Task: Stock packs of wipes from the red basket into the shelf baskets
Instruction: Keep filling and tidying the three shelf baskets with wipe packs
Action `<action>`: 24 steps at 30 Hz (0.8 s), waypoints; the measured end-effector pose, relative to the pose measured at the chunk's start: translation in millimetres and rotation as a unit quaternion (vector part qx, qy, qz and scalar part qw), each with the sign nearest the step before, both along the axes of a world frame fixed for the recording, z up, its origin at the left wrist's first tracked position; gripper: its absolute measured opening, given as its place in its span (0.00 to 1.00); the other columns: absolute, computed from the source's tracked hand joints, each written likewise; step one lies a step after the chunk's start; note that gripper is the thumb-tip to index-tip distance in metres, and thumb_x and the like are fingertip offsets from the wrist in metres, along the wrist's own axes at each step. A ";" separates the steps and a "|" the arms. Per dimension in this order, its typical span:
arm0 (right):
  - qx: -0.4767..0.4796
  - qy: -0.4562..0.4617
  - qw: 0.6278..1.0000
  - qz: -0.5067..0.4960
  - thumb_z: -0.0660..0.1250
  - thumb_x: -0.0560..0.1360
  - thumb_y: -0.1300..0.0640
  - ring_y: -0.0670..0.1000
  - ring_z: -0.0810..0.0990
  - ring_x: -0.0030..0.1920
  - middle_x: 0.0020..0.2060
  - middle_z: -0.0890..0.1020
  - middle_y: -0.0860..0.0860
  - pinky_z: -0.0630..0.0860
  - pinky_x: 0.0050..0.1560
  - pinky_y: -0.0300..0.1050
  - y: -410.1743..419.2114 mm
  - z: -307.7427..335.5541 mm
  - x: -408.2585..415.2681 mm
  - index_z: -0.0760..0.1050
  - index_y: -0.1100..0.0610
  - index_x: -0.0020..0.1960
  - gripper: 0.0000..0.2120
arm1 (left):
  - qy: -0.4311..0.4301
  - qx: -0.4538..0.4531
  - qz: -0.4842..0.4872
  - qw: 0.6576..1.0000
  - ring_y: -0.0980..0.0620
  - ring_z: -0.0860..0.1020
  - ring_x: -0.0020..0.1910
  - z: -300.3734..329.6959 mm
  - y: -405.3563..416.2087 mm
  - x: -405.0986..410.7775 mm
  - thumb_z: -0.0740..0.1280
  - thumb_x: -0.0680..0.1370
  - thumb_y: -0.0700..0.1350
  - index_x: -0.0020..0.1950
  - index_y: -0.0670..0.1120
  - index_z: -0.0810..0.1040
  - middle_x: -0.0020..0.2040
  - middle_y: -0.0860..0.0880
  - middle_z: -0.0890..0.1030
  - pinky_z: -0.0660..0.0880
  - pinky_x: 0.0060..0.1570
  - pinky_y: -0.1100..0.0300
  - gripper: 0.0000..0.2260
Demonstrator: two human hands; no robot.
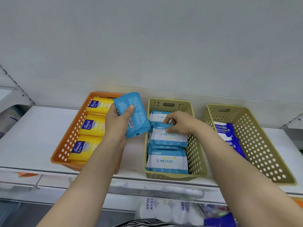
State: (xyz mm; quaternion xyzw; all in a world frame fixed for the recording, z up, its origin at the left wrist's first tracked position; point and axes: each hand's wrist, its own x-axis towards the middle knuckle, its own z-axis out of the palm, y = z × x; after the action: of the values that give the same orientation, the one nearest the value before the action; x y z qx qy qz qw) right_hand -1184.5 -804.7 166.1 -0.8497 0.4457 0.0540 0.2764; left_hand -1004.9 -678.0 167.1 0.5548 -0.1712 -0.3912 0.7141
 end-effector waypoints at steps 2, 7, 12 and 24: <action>-0.008 -0.003 1.000 0.017 0.75 0.73 0.52 0.47 0.77 0.52 0.52 0.80 0.47 0.71 0.52 0.40 7.6 -10.0 4.4 0.81 0.48 0.58 0.14 | 0.005 0.002 -0.006 1.000 0.46 0.84 0.53 -2.1 -0.5 -2.1 0.71 0.78 0.40 0.65 0.47 0.76 0.57 0.46 0.84 0.80 0.54 0.40 0.16; -0.158 -0.008 0.987 -0.005 0.75 0.70 0.45 0.49 0.77 0.59 0.56 0.81 0.46 0.76 0.57 0.49 17.9 -30.9 9.2 0.79 0.46 0.63 0.22 | 0.002 0.010 -0.027 1.000 0.45 0.84 0.54 -1.7 -2.8 -7.1 0.71 0.78 0.41 0.66 0.45 0.76 0.58 0.46 0.84 0.82 0.51 0.43 0.17; 0.156 -0.390 0.882 -0.216 0.71 0.75 0.41 0.48 0.84 0.50 0.49 0.86 0.48 0.82 0.55 0.49 26.3 15.5 16.1 0.81 0.52 0.56 0.16 | -0.011 0.017 -0.051 0.998 0.44 0.84 0.53 0.5 -7.1 -14.1 0.72 0.77 0.41 0.63 0.43 0.76 0.57 0.44 0.84 0.81 0.52 0.43 0.16; -0.198 -0.349 0.915 0.052 0.77 0.70 0.54 0.49 0.77 0.55 0.47 0.84 0.44 0.74 0.57 0.45 30.5 15.7 18.2 0.86 0.50 0.49 0.08 | 0.072 -0.017 -0.130 0.989 0.47 0.84 0.51 18.6 -16.2 -17.3 0.68 0.79 0.50 0.62 0.41 0.77 0.54 0.42 0.84 0.82 0.47 0.55 0.17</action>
State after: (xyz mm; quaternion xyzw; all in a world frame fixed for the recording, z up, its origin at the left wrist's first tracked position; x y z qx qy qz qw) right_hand -1166.3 -774.2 181.8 -0.8737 0.2776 -0.3209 0.2377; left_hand -1022.1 -694.3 185.7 0.4863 -0.1970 -0.5163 0.6769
